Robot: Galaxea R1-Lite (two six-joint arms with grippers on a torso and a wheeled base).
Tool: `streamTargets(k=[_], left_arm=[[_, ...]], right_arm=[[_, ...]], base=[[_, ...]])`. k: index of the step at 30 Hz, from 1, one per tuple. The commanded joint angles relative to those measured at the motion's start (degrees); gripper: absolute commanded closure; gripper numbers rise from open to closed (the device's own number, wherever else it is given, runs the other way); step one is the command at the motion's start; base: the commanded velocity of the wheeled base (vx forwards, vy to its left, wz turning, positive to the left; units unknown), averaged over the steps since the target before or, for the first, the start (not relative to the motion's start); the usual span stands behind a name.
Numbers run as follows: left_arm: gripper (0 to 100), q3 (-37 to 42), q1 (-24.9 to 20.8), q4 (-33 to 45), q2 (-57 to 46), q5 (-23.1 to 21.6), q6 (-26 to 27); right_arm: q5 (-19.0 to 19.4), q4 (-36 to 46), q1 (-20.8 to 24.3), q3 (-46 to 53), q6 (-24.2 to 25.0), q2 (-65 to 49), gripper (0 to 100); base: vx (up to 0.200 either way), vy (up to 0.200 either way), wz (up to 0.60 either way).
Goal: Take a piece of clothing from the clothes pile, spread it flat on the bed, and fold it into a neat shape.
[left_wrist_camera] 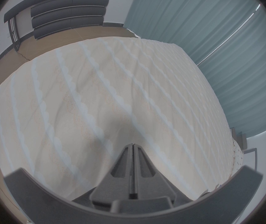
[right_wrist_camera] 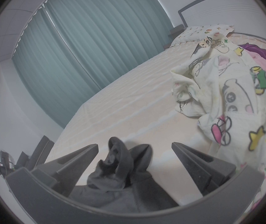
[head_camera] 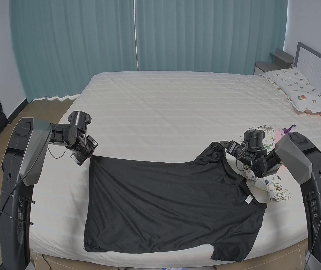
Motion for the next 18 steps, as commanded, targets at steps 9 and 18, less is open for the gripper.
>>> streamTargets(k=[9, 18], left_arm=[[100, 0.3, 0.0, 0.1, -0.1, 0.2, 0.0], [100, 0.2, 0.0, 0.0, -0.2, -0.1, -2.3]], right_arm=[[3.4, 5.0, 6.3, 1.1, 6.0, -2.6, 0], [2.9, 8.2, 6.7, -3.5, 6.0, 2.4, 0]], base=[[0.000, 0.000, 0.00], [0.000, 0.000, 0.00]])
